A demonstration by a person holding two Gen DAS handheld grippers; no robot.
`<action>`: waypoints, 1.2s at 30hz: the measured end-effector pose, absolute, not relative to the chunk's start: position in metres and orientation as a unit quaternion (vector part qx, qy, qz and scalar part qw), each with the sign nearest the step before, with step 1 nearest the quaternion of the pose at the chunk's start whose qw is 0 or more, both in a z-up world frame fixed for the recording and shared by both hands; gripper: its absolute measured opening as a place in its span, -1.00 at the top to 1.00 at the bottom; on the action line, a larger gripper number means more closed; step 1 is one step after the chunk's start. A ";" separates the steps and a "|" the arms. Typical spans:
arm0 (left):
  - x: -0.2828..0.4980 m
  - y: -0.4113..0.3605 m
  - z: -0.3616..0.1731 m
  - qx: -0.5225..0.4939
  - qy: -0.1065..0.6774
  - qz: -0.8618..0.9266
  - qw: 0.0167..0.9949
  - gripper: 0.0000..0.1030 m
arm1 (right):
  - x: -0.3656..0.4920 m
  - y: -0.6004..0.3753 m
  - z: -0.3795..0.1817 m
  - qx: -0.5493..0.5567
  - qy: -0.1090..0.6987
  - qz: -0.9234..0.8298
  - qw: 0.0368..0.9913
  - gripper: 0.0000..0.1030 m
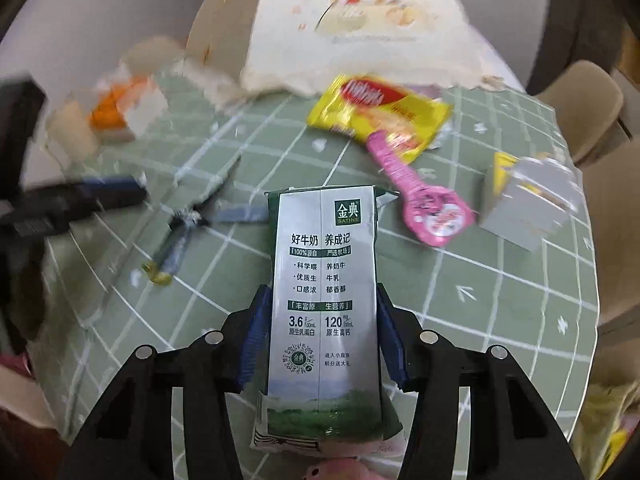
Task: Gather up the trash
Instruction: 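Grasp the black stick wrappers with the left gripper while the right gripper holds the carton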
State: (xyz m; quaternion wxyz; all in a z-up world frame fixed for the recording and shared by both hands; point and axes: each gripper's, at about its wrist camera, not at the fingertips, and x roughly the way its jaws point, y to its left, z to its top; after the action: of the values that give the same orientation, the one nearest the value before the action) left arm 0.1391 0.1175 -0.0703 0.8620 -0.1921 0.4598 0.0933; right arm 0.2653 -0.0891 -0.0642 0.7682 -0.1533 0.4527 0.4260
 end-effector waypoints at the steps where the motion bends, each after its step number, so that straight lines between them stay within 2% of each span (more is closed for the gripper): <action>1: 0.142 0.112 -0.071 -0.180 0.462 0.088 0.864 0.11 | 0.266 -0.097 -0.060 -0.143 0.448 0.417 0.777 0.08; 11: 0.167 0.090 -0.087 -0.114 0.487 0.100 0.860 0.11 | 0.247 -0.184 -0.017 -0.026 0.415 0.363 0.834 0.07; 17: 0.169 0.085 -0.091 -0.124 0.491 0.087 0.858 0.11 | 0.220 -0.206 -0.025 -0.039 0.412 0.337 0.846 0.08; 23: 0.169 0.075 -0.089 -0.150 0.494 0.019 0.856 0.11 | 0.213 -0.229 -0.043 0.009 0.440 0.314 0.841 0.08; 26: 0.167 0.067 -0.083 -0.133 0.487 -0.005 0.863 0.02 | 0.209 -0.231 -0.047 0.008 0.443 0.311 0.841 0.08; 31: 0.168 0.059 -0.087 -0.083 0.494 0.034 0.865 0.02 | 0.202 -0.226 -0.047 -0.005 0.438 0.313 0.843 0.08; 36: 0.175 0.067 -0.093 -0.101 0.498 0.052 0.860 0.02 | 0.195 -0.223 -0.040 -0.023 0.424 0.314 0.849 0.08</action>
State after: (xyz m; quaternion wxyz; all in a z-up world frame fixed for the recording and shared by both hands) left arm 0.1747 0.0672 -0.0935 0.8597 -0.1008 0.4980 0.0518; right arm 0.1946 -0.2231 -0.0397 0.8494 -0.0232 0.4238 0.3137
